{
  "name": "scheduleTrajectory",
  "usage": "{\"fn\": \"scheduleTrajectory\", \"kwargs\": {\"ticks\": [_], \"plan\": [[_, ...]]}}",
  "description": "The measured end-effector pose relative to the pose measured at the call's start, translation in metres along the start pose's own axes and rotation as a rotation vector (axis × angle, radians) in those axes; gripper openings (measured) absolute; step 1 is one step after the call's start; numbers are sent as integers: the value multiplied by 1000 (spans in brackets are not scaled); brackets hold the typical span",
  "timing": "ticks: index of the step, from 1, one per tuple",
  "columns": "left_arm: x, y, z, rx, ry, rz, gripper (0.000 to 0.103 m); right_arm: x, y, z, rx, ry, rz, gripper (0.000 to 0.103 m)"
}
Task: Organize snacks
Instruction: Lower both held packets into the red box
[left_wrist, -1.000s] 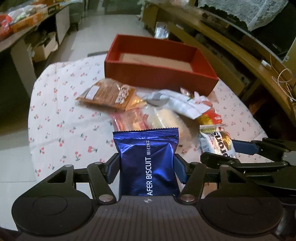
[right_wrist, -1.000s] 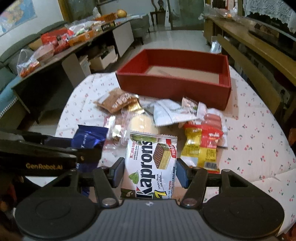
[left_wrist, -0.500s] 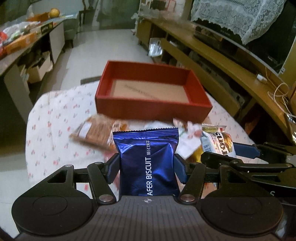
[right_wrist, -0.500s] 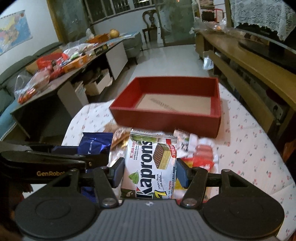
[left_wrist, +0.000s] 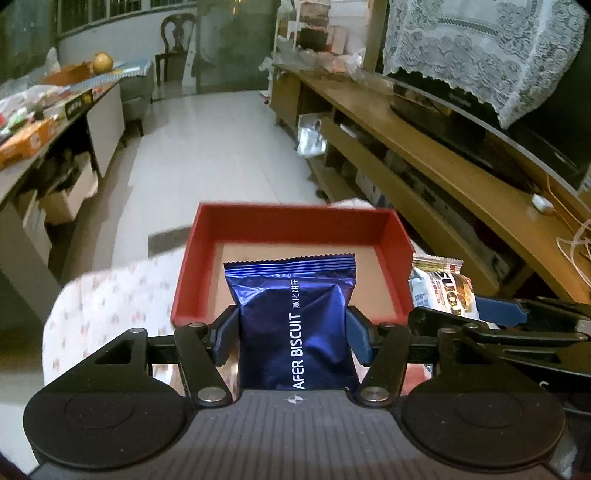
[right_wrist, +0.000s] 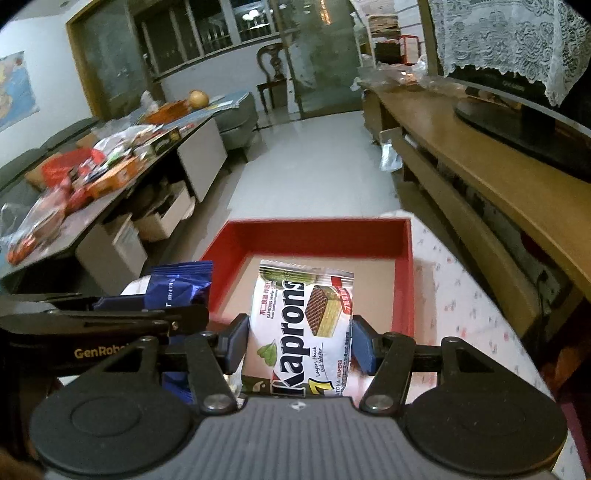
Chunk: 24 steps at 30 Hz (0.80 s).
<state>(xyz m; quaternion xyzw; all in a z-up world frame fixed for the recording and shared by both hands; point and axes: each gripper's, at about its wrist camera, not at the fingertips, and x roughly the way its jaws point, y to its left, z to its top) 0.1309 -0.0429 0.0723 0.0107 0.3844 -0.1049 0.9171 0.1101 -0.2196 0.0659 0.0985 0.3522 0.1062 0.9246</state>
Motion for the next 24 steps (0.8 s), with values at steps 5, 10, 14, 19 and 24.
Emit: {"fn": "scheduleTrajectory", "kwargs": {"ticks": [5,10,14,19,24], "plan": [[32,1,26,-7,-6,13,66,32,-11,24,15,5,-24,70],[63,9,42,-27,7,36,66,68,-17,42,17,17,-46,70],[84,12,47,-22,18,65,66,93,-22,46,17,36,-51,70],[112,19,40,-30,69,90,66,125,-25,40,5,87,-64,70],[125,25,29,-23,105,118,66,144,-23,30,-21,125,-72,70]]}}
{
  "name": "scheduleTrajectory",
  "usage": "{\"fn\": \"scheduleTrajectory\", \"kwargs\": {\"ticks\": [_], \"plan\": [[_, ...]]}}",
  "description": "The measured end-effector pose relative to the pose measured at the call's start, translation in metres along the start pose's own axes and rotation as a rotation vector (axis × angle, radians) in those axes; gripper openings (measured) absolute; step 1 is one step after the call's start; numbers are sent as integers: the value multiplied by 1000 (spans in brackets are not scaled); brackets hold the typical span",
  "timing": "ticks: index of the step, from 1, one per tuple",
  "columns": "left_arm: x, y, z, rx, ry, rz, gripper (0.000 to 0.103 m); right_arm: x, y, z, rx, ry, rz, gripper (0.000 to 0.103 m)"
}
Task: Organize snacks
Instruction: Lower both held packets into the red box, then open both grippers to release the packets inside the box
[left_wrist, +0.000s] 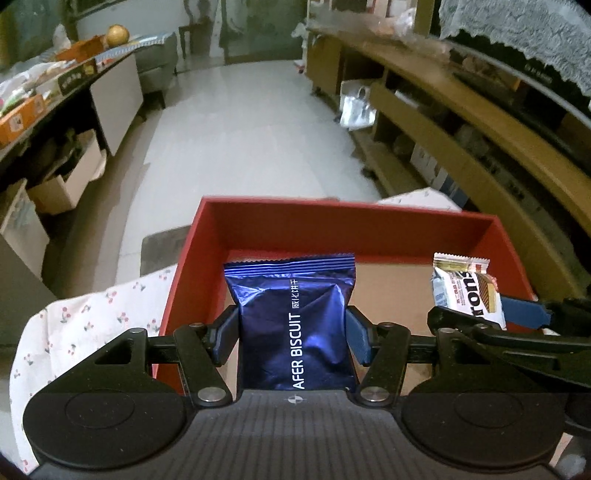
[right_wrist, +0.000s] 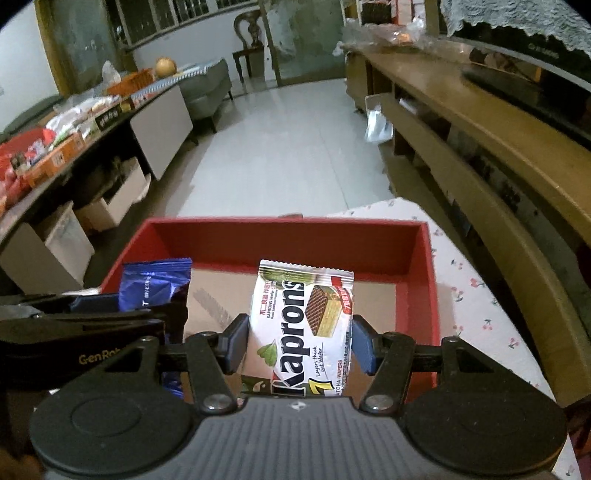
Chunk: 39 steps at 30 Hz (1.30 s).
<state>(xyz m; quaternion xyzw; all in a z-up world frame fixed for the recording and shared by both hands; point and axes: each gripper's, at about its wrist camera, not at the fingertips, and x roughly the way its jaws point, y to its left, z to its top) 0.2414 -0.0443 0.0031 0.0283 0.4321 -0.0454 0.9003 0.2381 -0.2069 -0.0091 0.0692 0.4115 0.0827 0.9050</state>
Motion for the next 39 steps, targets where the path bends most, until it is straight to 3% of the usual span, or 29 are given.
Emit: {"fn": "scheduleTrajectory", "kwargs": {"ticks": [7,20,30,39], "plan": [[17,3,-15,16,61,25,66,19,6,-15,-48,55,-20,70],[18,0,-22,51,79,46,68,22,13,-19,-97,91,-53,71],[4,1,-22,59,52,58,79,10,13,-18,-121,58,-85,71],[-18,-3,-25,65,15,44,83,-13,11,-17,-84,30,-84,71]]}}
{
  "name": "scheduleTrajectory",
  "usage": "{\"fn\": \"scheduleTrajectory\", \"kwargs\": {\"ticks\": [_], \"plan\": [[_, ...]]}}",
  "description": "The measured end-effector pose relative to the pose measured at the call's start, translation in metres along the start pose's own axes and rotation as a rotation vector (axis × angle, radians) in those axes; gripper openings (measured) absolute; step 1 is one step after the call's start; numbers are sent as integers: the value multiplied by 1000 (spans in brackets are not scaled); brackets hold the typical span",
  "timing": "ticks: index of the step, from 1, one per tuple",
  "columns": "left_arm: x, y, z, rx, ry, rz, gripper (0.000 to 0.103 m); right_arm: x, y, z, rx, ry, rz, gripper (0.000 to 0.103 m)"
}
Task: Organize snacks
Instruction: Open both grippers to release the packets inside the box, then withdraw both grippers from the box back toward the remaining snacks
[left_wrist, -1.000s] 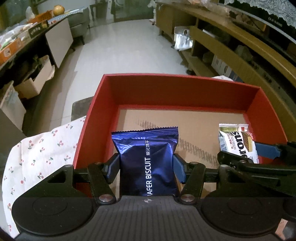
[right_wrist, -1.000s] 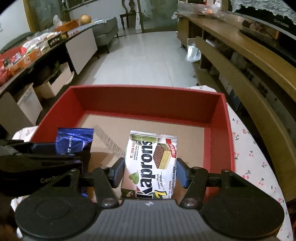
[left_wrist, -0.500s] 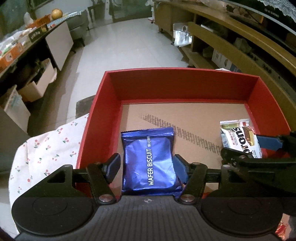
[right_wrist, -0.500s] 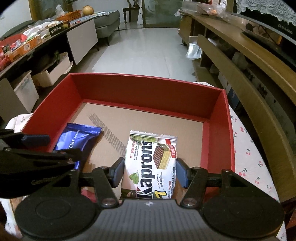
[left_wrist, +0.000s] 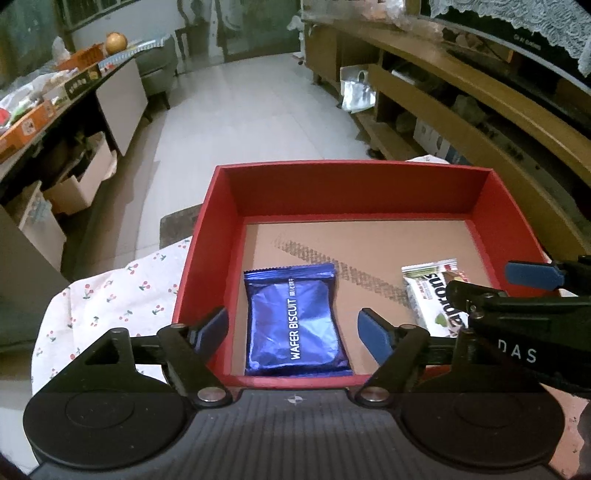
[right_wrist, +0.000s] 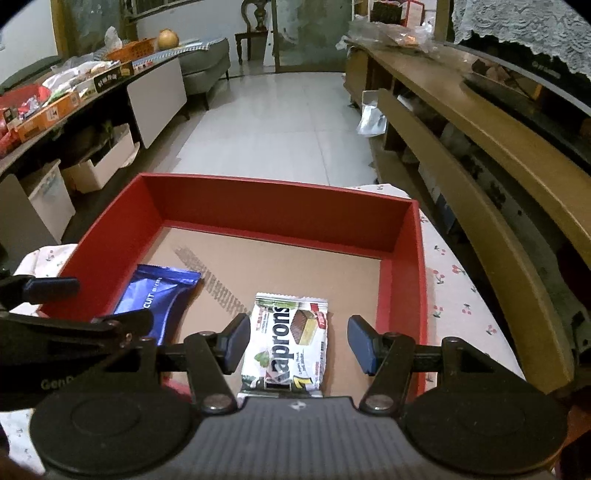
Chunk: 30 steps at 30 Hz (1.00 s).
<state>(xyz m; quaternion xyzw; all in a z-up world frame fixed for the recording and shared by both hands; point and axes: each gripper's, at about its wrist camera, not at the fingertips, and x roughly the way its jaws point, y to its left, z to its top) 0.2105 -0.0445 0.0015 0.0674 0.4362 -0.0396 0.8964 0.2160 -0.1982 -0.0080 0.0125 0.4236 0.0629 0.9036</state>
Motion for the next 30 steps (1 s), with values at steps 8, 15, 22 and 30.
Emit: {"fn": "scheduleTrajectory", "kwargs": {"ticks": [8,15,22,30], "plan": [[-20,8,-12,-17,1,-18,85,-22,7,-10,-3,1,26,71],[-38,18,-34,-68,30,-50,85,-45,17,-30,-19,9,44,72],[-58,30,-54,-117,43,-84,86,-65,24,-45,-19,24,102,72],[-71,48,-72,-173,76,-104,87,-67,40,-59,-71,91,185,72]]}}
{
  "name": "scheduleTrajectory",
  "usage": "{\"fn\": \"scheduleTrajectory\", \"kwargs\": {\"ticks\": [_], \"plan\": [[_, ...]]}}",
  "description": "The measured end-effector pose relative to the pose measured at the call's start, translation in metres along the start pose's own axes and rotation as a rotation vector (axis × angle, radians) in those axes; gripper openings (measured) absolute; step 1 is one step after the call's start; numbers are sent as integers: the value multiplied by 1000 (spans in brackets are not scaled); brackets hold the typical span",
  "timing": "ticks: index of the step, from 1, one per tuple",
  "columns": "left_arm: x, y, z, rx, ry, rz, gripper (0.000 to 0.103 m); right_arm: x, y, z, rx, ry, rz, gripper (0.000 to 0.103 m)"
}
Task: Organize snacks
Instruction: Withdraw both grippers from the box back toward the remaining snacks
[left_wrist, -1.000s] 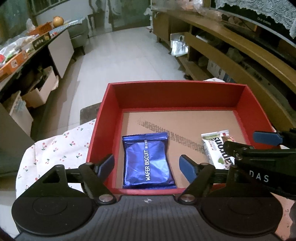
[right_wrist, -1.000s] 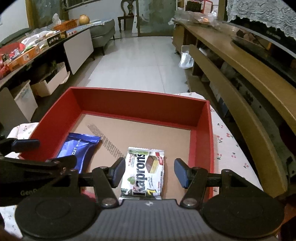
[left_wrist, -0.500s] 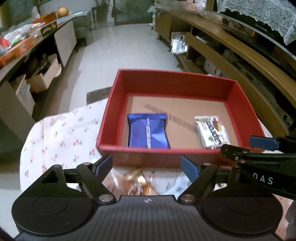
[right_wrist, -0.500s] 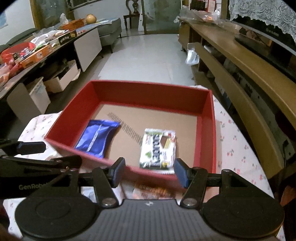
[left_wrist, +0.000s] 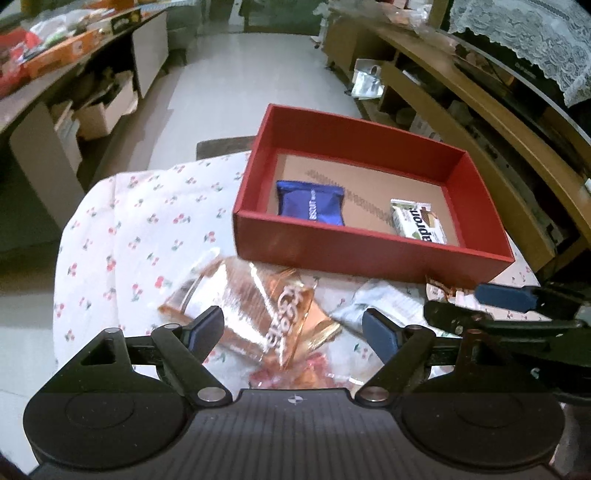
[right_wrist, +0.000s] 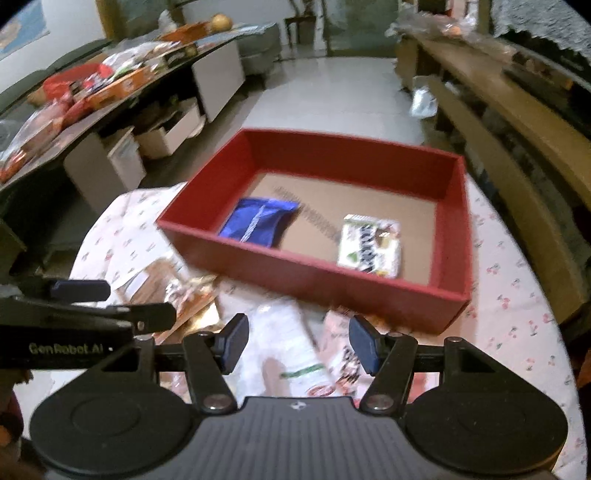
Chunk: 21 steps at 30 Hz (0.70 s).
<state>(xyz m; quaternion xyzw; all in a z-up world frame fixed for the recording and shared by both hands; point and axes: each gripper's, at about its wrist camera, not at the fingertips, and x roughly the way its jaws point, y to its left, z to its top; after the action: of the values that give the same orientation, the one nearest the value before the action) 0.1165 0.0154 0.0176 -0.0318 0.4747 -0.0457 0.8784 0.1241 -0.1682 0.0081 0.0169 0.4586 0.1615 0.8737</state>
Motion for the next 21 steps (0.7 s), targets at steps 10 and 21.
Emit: {"fn": "scheduleTrajectory", "kwargs": {"ticks": [10,21], "plan": [[2,8,-3,-15,20,-16,89,33,6,-1,-54,104,3,76],[24,29,9,-123,76,-31,91,41,19,-7,-130,131,-13,62]]}}
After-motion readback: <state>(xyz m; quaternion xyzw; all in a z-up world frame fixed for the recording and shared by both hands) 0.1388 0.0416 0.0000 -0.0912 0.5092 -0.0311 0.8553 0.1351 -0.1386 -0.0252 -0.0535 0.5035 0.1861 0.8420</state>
